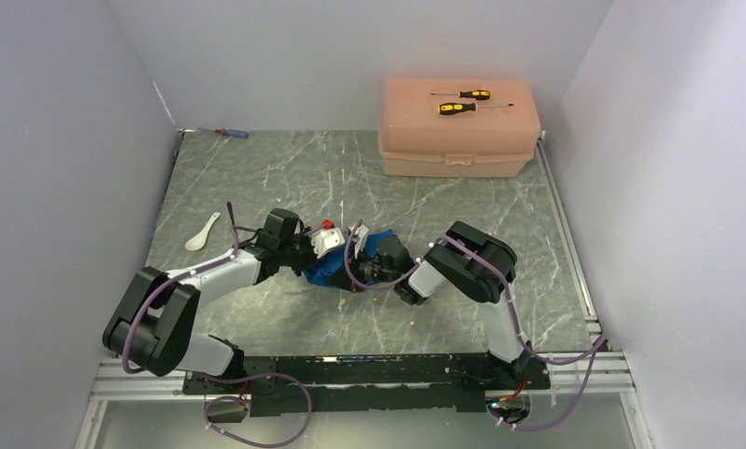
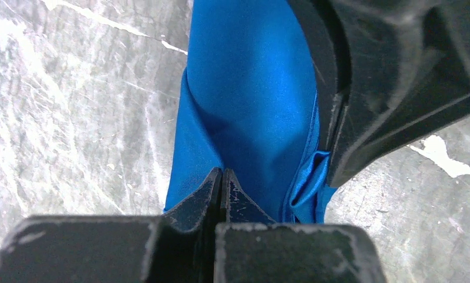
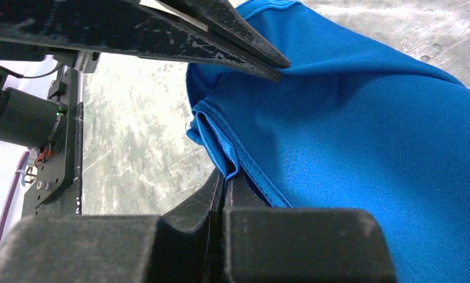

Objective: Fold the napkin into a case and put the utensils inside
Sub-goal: Grasp the top corner of the smaller rectangle folded napkin from the folded napkin.

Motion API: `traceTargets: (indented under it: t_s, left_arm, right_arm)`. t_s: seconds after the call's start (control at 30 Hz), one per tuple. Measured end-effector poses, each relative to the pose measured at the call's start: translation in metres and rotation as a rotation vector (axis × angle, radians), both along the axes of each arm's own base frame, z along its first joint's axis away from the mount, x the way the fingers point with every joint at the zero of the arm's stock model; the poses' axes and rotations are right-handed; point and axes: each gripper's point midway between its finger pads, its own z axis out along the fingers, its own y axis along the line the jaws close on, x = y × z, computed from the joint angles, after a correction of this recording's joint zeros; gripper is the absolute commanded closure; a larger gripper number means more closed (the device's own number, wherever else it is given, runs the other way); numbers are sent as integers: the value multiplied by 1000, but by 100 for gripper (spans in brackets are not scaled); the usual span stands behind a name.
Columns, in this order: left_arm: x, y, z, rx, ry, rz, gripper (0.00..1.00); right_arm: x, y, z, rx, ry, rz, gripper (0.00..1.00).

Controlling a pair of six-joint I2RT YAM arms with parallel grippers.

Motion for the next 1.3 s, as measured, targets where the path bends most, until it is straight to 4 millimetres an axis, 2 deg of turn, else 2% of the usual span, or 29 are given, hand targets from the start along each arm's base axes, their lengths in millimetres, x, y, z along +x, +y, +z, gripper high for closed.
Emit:
traceTargets:
  t_s: [0.23,0.37,0.53,1.0,1.3]
  left_arm:
    - [-2,-4,14,-33,-39,-35,97]
    - [-10,-1,6,-22,-42,-61,97]
    - [-16,1,-1,-12,-36,-85,97]
    - [-6,-6,11,-58,-92,-72,97]
    - [2,-6,24,-82,-135,-34,97]
  right_arm:
    - [8,-9,3,-39,41,-17,100]
    - [16,-17,10,-43,52,-36,100]
    - [21,-17,13,-58,85,-33,100]
    - [38,-8,5,-186,222,-38,100]
    - [40,-8,-1,-219,303,-4,100]
